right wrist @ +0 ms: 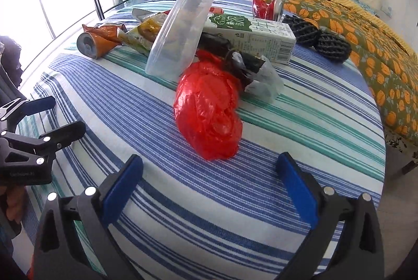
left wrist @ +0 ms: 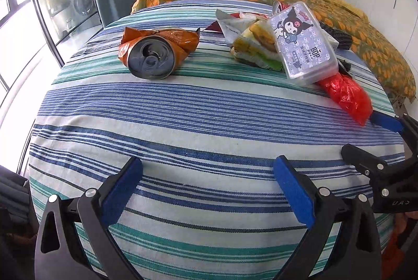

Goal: Collect trash
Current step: 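Move both grippers back over the table toward the remaining trash, then grasp the crushed orange can with the left gripper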

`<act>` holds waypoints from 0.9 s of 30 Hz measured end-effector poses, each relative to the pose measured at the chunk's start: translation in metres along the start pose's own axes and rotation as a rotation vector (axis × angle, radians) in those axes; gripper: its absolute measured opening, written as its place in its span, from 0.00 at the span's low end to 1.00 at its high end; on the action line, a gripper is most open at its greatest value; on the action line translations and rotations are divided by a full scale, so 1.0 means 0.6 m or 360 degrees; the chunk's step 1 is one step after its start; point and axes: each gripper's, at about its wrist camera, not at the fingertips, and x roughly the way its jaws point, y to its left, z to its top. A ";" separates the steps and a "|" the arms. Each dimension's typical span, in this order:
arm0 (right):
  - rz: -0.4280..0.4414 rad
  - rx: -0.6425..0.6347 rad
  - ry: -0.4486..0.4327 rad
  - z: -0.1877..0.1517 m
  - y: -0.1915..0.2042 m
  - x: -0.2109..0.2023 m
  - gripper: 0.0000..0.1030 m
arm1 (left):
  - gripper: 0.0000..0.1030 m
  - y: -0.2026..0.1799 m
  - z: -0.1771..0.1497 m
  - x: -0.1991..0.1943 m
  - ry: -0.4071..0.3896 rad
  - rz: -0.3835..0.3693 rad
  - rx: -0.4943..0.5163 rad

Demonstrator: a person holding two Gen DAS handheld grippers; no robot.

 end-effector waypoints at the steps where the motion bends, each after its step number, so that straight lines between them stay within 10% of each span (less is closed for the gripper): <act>1: 0.0000 0.0000 0.0000 0.000 0.000 0.000 0.96 | 0.96 0.000 0.000 0.000 0.0000 0.0000 0.0000; 15: -0.0005 0.0003 0.0000 0.001 0.000 0.001 0.96 | 0.96 0.005 0.007 0.000 0.0006 -0.0069 0.0017; 27: -0.0007 0.0004 -0.0002 0.000 0.001 0.001 0.96 | 0.96 0.093 0.119 0.043 -0.0147 -0.0131 0.0001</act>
